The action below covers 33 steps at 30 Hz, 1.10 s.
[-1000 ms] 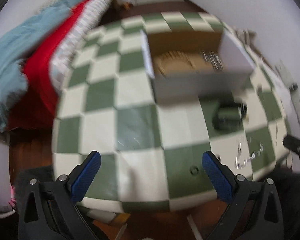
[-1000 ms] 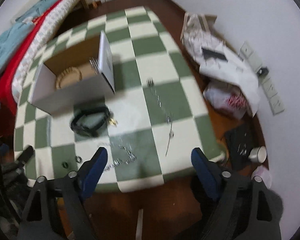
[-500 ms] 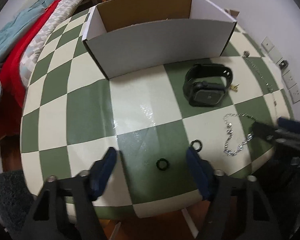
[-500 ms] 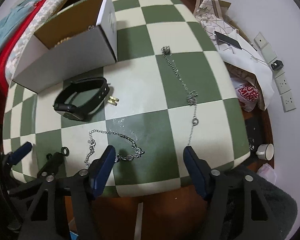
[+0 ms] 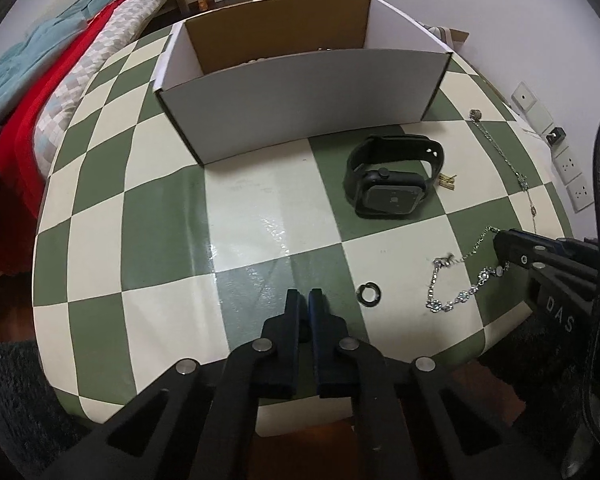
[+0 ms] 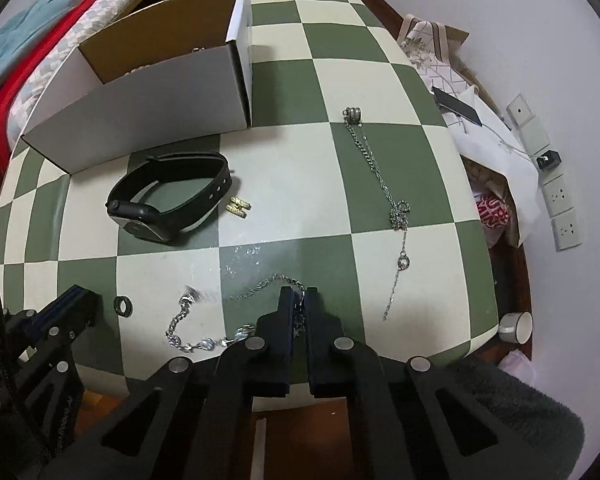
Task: Organize jewelry
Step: 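Grasp a black ring with the left tool while the right tool grasps the thin chain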
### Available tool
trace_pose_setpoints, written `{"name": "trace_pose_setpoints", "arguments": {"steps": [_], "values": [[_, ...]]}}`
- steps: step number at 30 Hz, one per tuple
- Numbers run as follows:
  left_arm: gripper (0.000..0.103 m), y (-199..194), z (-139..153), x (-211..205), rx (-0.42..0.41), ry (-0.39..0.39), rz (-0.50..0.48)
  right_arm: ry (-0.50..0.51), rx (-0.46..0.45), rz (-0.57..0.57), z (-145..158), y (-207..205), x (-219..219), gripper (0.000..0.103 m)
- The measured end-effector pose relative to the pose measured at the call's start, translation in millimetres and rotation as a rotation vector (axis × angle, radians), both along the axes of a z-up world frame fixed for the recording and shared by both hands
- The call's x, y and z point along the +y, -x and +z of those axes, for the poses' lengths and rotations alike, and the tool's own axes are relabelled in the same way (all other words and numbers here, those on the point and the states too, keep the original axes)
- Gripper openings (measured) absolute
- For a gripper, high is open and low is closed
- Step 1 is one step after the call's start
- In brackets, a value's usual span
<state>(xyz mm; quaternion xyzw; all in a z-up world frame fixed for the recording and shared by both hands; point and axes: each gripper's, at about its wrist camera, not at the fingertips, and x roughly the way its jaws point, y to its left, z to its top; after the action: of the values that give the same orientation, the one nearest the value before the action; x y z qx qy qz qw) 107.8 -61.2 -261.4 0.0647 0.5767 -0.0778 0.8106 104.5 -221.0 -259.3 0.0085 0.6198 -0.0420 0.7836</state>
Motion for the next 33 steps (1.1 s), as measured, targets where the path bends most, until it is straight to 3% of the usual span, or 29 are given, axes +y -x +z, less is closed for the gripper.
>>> {"name": "trace_pose_setpoints", "arguments": {"steps": [6,9,11,12,13,21,23,24,25,27,33], "values": [[0.002,-8,12,24,0.002,0.062,0.053,-0.046,-0.011,-0.033,-1,-2,-10,0.005],[0.011,-9,18,38,0.031,0.111,0.102,-0.055,-0.006,-0.035,0,-1,-9,0.005],[0.036,-6,21,40,0.024,0.111,0.105,-0.057,-0.004,-0.034,0,-1,-10,0.005],[0.069,-3,22,40,0.022,0.111,0.099,-0.057,-0.002,-0.034,0,-1,-11,0.005],[0.074,1,22,37,0.018,0.118,0.086,-0.061,-0.002,-0.037,0,-1,-12,0.005],[0.073,11,-3,17,0.058,0.006,0.024,-0.064,0.001,-0.045,-1,1,-17,0.005],[0.064,13,-4,16,0.039,0.013,0.019,-0.064,0.003,-0.046,-2,1,-20,0.005],[0.051,14,-3,17,0.024,0.013,0.019,-0.062,0.002,-0.046,-2,1,-20,0.005],[0.030,15,-1,16,0.009,0.015,0.015,-0.062,0.002,-0.045,-3,1,-20,0.005],[0.010,14,0,14,0.008,0.010,0.010,-0.058,0.002,-0.044,-3,0,-20,0.005],[0.010,11,0,14,0.001,0.003,0.008,-0.047,0.000,-0.034,-3,-1,-15,0.005]]}}
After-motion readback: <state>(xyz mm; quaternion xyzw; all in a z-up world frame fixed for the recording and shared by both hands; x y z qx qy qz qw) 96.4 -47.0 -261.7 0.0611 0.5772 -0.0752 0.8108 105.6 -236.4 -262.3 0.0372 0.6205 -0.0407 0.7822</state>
